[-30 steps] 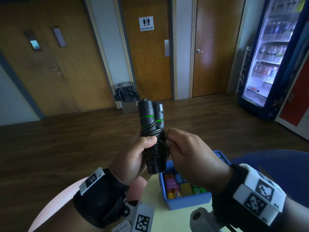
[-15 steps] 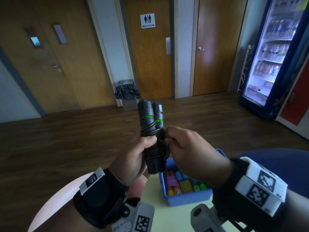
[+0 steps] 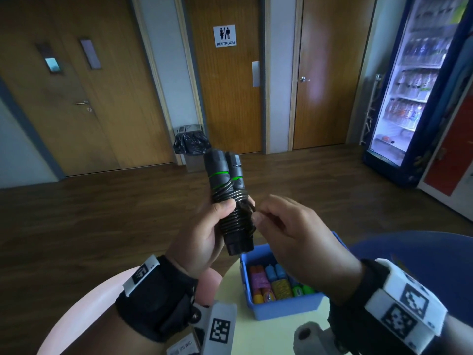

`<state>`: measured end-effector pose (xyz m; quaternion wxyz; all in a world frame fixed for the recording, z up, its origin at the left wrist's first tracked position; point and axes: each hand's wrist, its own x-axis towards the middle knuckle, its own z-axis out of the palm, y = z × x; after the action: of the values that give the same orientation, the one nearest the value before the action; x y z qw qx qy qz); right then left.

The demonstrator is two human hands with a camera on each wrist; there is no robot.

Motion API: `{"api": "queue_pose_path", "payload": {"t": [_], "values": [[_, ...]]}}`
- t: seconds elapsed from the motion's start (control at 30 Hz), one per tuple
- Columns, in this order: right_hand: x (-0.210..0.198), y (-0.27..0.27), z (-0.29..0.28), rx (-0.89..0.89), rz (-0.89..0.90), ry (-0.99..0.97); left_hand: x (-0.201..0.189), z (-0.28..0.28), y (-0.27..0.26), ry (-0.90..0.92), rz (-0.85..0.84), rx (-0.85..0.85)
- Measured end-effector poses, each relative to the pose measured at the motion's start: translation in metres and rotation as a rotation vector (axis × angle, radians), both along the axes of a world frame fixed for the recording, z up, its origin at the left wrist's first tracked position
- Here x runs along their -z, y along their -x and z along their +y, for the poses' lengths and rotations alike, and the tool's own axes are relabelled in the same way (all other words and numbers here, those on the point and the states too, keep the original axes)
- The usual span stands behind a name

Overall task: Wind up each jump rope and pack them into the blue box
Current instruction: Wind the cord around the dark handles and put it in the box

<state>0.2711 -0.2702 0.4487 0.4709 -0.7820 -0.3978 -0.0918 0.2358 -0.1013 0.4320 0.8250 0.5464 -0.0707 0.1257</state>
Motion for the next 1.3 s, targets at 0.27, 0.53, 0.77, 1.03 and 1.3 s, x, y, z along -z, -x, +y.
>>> {"api": "queue_pose_path", "payload": {"t": [0.27,0.53,0.77,1.03,1.3], "values": [[-0.009,0.005,0.003,-0.009,-0.071,0.003,-0.004,-0.006,-0.001,-0.018,0.008,-0.014],[-0.006,0.008,0.009,0.1,-0.089,0.075,0.006,-0.013,0.002,-0.007,0.002,-0.024],[-0.007,0.005,0.014,0.134,-0.031,0.077,0.005,-0.008,0.002,-0.111,-0.031,-0.075],[-0.007,0.008,0.014,0.012,0.102,-0.02,0.004,0.002,0.005,-0.221,-0.034,-0.188],[-0.012,0.011,0.016,0.072,0.053,-0.123,0.002,-0.004,0.001,-0.34,-0.103,-0.151]]}}
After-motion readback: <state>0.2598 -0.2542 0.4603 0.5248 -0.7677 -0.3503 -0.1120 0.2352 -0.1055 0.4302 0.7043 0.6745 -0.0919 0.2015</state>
